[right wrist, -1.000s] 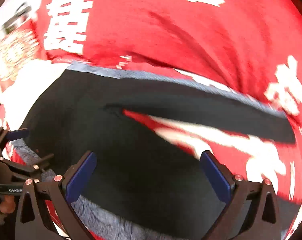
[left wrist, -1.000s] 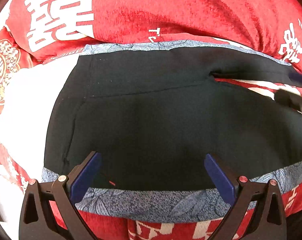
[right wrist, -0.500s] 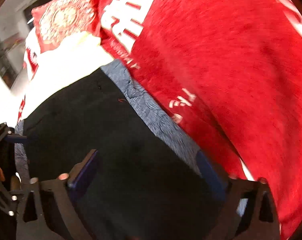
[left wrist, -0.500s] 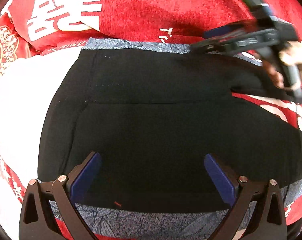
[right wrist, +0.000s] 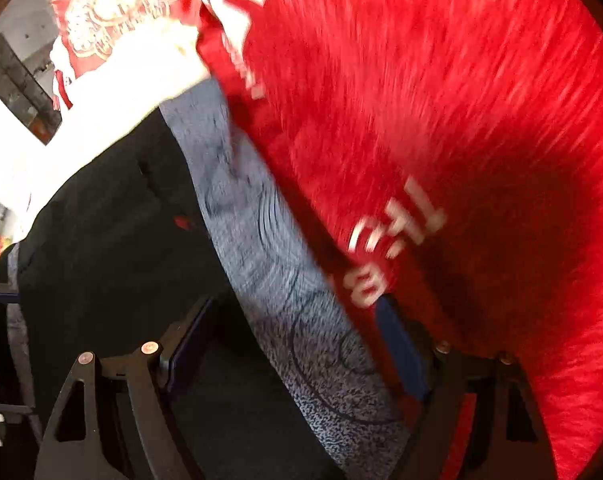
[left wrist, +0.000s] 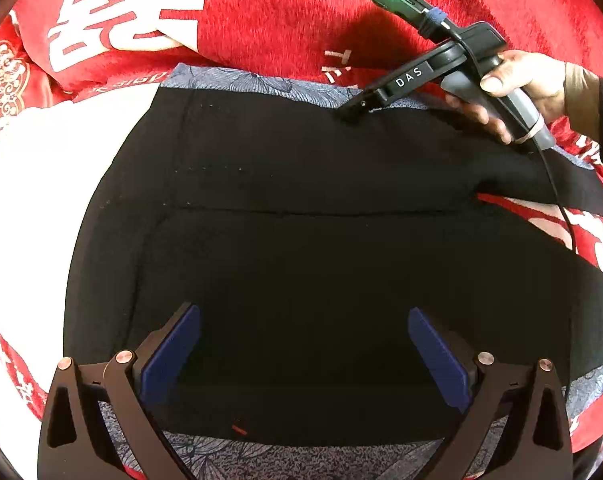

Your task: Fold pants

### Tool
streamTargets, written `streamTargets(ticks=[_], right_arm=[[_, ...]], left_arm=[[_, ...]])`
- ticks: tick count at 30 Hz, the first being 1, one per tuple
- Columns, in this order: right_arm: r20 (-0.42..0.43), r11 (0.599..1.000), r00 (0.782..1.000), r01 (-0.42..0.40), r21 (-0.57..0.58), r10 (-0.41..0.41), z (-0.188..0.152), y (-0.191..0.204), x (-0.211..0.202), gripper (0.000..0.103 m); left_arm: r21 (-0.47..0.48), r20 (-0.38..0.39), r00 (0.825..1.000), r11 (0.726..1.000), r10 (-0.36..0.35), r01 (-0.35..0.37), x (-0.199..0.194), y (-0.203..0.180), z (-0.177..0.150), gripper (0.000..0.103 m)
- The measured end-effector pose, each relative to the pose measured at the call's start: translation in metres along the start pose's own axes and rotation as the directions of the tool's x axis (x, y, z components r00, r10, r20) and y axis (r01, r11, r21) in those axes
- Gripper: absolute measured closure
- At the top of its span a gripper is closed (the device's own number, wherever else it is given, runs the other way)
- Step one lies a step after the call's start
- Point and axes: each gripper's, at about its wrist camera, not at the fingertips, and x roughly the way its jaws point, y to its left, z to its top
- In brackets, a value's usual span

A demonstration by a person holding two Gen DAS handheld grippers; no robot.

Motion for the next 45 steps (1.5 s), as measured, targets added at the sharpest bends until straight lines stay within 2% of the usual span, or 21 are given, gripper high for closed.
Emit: streamTargets(ticks=[1,2,4,5,7,9,12,15,17,18,21,25,26,27,28,29,31,35,38,40,45], right_arm=[[-0.040,1.000,0.999,-0.021,0.011,0.021,-0.002,-0.002,0.007,0.021],[-0.033,1.000,0.999,-0.021,0.002,0.021,-0.003,-0.001,0.007,0.025],[-0.045,0.997,0.996,-0.076,-0.014,0.075,-0.003,0.002,0.004,0.068],[-0.050,0.997,0.996,-0.081,-0.010,0.080,-0.003,0.004,0.001,0.070],[-0.050,0.998,0.998,-0.027,-0.062,0.024,-0.004,0.016,-0.004,0.094],[-0.020,0.998,1.000,0.002,-0.056,-0.003,-0.007,0.022,-0.019,0.095],[0.093,0.996,0.994,0.061,-0.065,-0.055,-0.017,0.044,-0.055,0.095],[0.193,0.986,0.973,0.146,-0.078,-0.129,-0.042,0.079,-0.088,0.095],[0.246,0.970,0.948,0.227,-0.087,-0.200,-0.053,0.106,-0.098,0.095],[0.269,0.959,0.934,0.269,-0.094,-0.235,-0.057,0.122,-0.100,0.095],[0.306,0.926,0.900,0.360,-0.117,-0.311,-0.073,0.155,-0.102,0.098],[0.314,0.910,0.883,0.399,-0.114,-0.348,-0.089,0.173,-0.092,0.098],[0.317,0.909,0.881,0.401,-0.109,-0.351,-0.092,0.174,-0.091,0.098],[0.318,0.909,0.880,0.403,-0.107,-0.352,-0.090,0.175,-0.089,0.099],[0.320,0.908,0.879,0.406,-0.108,-0.355,-0.091,0.175,-0.088,0.099],[0.321,0.905,0.876,0.411,-0.110,-0.359,-0.092,0.176,-0.087,0.099],[0.309,0.903,0.880,0.413,-0.116,-0.362,-0.092,0.177,-0.084,0.099],[0.318,0.892,0.867,0.437,-0.115,-0.384,-0.099,0.176,-0.083,0.094],[0.312,0.912,0.878,0.403,-0.071,-0.363,-0.108,0.159,-0.099,0.063],[0.317,0.922,0.880,0.385,-0.040,-0.354,-0.115,0.144,-0.110,0.023],[0.235,0.953,0.926,0.301,0.013,-0.296,-0.117,0.098,-0.114,0.021]], left_arm=[[-0.003,0.000,1.000,1.000,-0.003,0.003,-0.001,0.000,0.000,0.000],[-0.007,0.001,1.000,1.000,-0.008,0.008,-0.002,0.001,0.000,0.000],[-0.014,0.007,1.000,1.000,-0.010,0.010,-0.005,0.004,0.001,0.000],[-0.019,0.013,1.000,1.000,-0.012,0.012,-0.008,0.006,0.003,0.000],[-0.040,0.021,0.999,0.999,-0.025,0.026,-0.013,0.013,0.006,0.000],[-0.076,0.034,0.998,0.996,-0.051,0.054,-0.020,0.023,0.013,0.000],[-0.144,0.049,0.992,0.982,-0.118,0.124,-0.029,0.039,0.032,0.000],[-0.272,0.074,0.972,0.933,-0.225,0.237,-0.036,0.062,0.064,0.000],[-0.355,0.102,0.958,0.889,-0.269,0.288,-0.037,0.074,0.082,0.000],[-0.392,0.106,0.955,0.871,-0.277,0.296,-0.035,0.079,0.092,0.000],[-0.437,0.101,0.956,0.851,-0.276,0.292,-0.031,0.079,0.112,0.000],[-0.514,0.044,0.979,0.835,-0.201,0.195,-0.009,0.072,0.132,0.000],[-0.523,0.029,0.983,0.835,-0.179,0.167,-0.003,0.070,0.135,0.021],[-0.514,-0.007,0.984,0.845,-0.175,0.147,0.007,0.066,0.138,0.058],[-0.503,-0.034,0.979,0.850,-0.199,0.155,0.015,0.064,0.140,0.072],[-0.506,-0.049,0.977,0.849,-0.205,0.153,0.018,0.064,0.139,0.077],[-0.509,-0.014,0.979,0.845,-0.201,0.166,0.014,0.063,0.132,0.078],[-0.469,0.003,0.987,0.871,-0.162,0.144,0.008,0.058,0.120,0.082],[-0.462,-0.010,0.988,0.877,-0.156,0.133,0.009,0.056,0.113,0.083],[-0.465,-0.009,0.987,0.875,-0.162,0.139,0.011,0.060,0.112,0.083],[-0.459,-0.008,0.986,0.877,-0.164,0.143,0.006,0.063,0.108,0.083]])
